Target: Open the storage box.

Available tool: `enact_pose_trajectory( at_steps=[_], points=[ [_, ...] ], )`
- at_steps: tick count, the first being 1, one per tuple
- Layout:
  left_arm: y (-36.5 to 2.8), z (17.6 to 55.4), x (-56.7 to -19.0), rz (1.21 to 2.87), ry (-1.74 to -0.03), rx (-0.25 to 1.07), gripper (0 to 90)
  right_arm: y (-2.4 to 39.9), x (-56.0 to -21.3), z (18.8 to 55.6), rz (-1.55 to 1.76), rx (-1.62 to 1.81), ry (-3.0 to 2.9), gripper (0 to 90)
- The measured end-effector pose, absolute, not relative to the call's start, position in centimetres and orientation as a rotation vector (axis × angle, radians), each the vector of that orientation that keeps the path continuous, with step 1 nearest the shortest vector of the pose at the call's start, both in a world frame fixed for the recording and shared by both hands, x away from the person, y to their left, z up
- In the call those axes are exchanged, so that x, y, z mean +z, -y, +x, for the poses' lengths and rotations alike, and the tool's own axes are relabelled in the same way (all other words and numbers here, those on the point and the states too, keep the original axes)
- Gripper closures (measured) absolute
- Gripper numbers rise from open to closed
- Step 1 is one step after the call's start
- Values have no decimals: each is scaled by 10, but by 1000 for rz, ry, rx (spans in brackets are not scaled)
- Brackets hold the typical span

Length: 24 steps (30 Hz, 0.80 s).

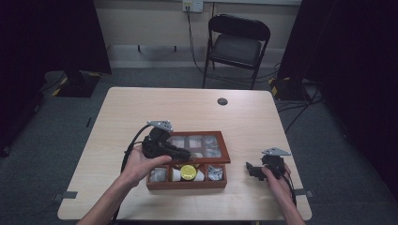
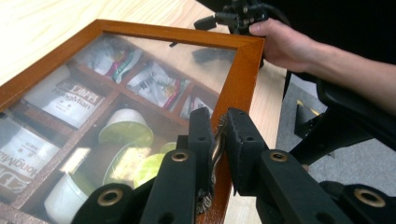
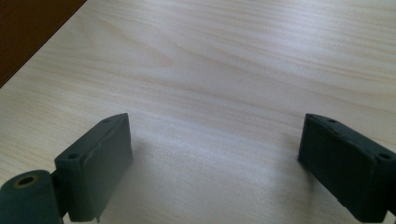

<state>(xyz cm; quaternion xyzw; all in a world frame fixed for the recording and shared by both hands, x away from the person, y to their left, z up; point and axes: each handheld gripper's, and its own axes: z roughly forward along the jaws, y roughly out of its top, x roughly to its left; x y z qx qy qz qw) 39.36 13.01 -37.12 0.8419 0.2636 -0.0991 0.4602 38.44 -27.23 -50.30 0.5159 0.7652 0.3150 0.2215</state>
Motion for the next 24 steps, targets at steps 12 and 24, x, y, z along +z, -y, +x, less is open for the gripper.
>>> enact_pose_trajectory(
  at_steps=[12, 24],
  points=[
    [-132, 402, -362, 2048, -658, -256, 809, 272, -503, 384, 1426, 870, -2115, 89],
    [-134, 408, -356, 2028, -675, -267, 809, 272, -503, 384, 1426, 870, -2115, 89]
  ],
)
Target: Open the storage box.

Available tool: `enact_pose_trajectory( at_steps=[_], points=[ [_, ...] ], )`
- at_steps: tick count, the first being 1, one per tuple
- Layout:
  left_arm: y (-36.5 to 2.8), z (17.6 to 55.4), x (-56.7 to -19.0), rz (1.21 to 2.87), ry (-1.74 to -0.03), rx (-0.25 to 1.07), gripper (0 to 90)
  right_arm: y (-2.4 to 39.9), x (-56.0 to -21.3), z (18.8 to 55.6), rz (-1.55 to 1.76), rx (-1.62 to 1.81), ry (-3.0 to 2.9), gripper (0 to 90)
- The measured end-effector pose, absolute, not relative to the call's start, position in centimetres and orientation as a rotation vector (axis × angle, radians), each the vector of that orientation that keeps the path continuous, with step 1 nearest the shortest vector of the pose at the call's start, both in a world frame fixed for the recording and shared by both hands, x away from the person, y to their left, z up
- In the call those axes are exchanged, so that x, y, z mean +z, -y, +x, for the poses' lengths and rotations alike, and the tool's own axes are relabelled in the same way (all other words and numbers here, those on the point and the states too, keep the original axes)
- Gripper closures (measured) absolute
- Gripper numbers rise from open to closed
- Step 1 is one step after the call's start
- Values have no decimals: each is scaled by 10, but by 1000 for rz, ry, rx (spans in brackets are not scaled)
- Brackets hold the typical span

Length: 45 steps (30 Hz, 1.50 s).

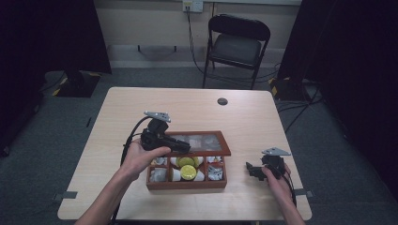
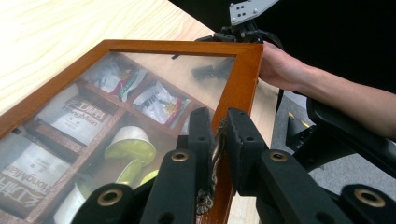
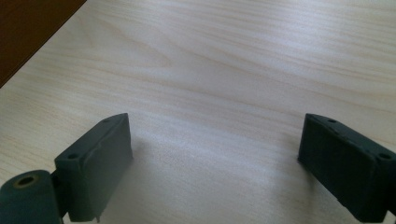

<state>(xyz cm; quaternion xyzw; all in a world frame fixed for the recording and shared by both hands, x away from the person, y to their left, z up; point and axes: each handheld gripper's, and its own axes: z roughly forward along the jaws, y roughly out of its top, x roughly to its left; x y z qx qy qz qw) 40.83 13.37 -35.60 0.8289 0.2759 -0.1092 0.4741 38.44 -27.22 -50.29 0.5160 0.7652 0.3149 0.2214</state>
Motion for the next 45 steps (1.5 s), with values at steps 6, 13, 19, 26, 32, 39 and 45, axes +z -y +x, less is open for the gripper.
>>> enact_pose_trajectory(
  at_steps=[6, 13, 19, 26, 32, 39, 45],
  points=[
    [-134, 411, -353, 2032, -674, -263, 809, 272, -503, 384, 1426, 870, -2115, 89],
    [-135, 416, -349, 2021, -690, -278, 809, 272, -503, 384, 1426, 870, -2115, 89],
    [-135, 419, -345, 2014, -696, -280, 809, 272, -503, 384, 1426, 870, -2115, 89],
    [-136, 423, -341, 2020, -679, -271, 810, 272, -503, 384, 1429, 869, -2113, 89],
    [-136, 426, -337, 2017, -692, -255, 810, 272, -503, 384, 1429, 869, -2112, 89],
    [-137, 431, -333, 2021, -682, -259, 811, 272, -503, 384, 1427, 878, -2115, 102],
    [-136, 431, -332, 2019, -687, -250, 812, 272, -499, 382, 1446, 901, -2111, 146]
  ],
)
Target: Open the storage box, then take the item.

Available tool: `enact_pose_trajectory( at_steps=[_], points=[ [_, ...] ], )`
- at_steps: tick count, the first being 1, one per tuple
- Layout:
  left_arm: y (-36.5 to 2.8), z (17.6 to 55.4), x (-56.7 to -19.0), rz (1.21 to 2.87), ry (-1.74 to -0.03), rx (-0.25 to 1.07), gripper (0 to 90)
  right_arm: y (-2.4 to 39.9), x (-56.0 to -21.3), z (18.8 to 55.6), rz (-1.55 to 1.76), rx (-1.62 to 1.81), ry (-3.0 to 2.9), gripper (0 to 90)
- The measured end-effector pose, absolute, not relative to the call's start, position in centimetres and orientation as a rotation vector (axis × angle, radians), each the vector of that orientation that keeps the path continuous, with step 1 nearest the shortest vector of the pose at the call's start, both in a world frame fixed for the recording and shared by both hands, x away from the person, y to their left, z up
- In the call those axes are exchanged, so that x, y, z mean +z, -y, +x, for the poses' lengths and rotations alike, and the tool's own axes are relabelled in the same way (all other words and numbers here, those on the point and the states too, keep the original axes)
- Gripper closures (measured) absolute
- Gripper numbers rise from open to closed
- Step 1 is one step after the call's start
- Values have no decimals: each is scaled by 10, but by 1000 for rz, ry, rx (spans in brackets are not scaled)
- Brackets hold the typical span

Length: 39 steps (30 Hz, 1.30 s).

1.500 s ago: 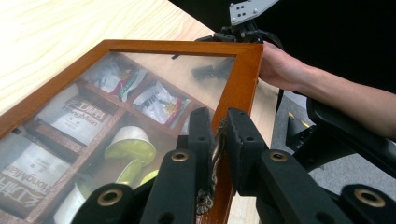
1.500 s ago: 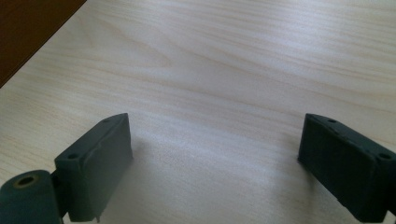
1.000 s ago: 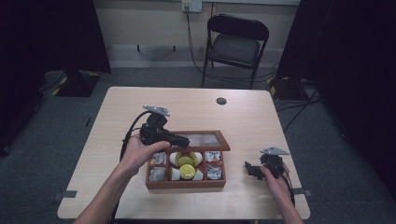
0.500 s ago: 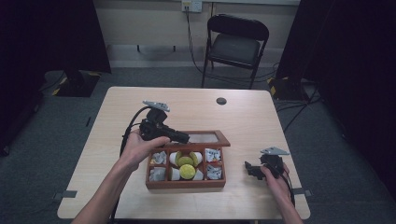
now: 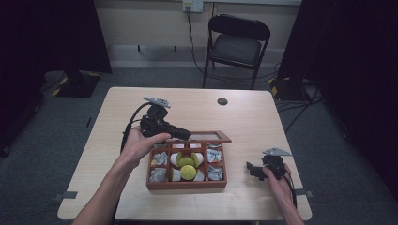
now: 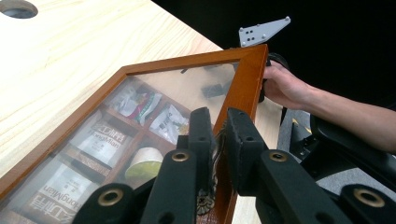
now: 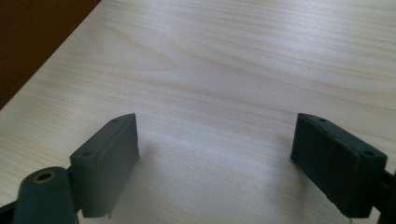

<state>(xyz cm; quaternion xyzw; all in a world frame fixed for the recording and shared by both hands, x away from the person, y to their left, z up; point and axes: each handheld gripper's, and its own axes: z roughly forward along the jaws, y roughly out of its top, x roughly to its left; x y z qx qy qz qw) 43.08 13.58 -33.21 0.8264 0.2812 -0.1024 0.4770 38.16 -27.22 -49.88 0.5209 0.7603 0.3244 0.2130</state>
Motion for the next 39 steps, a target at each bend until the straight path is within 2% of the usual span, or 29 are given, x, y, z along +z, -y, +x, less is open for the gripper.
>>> enact_pose_trajectory(
  at_steps=[5, 16, 24, 32, 39],
  points=[
    [-136, 432, -332, 2021, -681, -259, 812, 267, -490, 376, 1411, 931, -2109, 148],
    [-136, 430, -332, 2025, -675, -235, 812, 228, -454, 354, 1246, 1204, -2155, 151],
    [-136, 431, -330, 2029, -674, -234, 813, 198, -445, 344, 1102, 1267, -2247, 201],
    [-136, 431, -330, 2020, -677, -231, 812, 170, -442, 343, 1031, 1292, -2310, 196],
    [-137, 433, -330, 2008, -683, -234, 813, 135, -441, 343, 898, 1312, -2434, 285]
  ],
)
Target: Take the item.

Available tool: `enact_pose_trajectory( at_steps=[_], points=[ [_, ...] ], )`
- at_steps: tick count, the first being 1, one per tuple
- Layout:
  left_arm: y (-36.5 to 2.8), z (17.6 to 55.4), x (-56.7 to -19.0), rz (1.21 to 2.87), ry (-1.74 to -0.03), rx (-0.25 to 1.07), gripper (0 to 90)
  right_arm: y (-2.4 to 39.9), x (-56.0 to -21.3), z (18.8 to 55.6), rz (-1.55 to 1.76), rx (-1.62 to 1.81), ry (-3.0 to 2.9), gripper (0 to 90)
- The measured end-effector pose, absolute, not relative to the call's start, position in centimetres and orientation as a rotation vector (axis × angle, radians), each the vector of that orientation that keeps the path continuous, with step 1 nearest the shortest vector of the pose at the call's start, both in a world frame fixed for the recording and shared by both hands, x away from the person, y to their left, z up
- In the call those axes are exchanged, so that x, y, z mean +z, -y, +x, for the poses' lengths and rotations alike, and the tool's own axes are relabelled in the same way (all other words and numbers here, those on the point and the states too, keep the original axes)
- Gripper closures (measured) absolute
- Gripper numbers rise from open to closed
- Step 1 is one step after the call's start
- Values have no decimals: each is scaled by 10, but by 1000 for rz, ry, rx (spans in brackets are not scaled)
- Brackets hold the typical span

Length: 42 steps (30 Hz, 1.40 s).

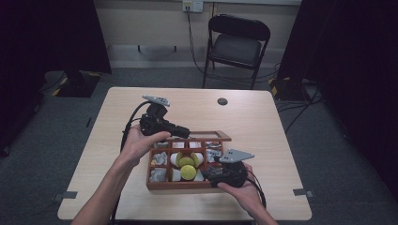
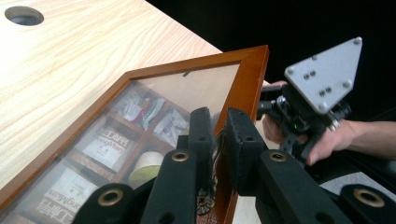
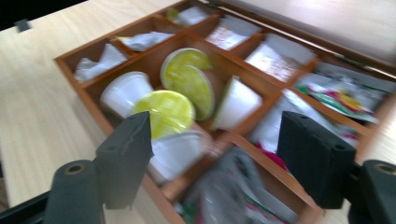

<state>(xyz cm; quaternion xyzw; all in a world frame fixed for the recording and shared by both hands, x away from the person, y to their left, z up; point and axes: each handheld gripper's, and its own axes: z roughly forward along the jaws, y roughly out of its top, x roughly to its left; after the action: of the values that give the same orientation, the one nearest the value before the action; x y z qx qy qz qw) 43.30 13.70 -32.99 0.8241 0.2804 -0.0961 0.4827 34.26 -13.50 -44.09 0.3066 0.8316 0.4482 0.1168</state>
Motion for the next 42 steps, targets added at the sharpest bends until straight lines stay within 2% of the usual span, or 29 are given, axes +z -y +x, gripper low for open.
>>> enact_pose_trajectory(
  at_steps=[9, 15, 33, 42],
  points=[
    [-137, 434, -330, 1999, -694, -237, 812, 95, -448, 345, 805, 1321, -2526, 344],
    [-137, 434, -330, 2000, -693, -241, 811, 80, -456, 355, 830, 1272, -2587, 304],
    [-137, 433, -330, 2013, -682, -239, 812, 71, -470, 362, 910, 1168, -2612, 284],
    [-136, 433, -330, 2014, -680, -242, 812, 67, -472, 362, 907, 1094, -2632, 350]
  ],
)
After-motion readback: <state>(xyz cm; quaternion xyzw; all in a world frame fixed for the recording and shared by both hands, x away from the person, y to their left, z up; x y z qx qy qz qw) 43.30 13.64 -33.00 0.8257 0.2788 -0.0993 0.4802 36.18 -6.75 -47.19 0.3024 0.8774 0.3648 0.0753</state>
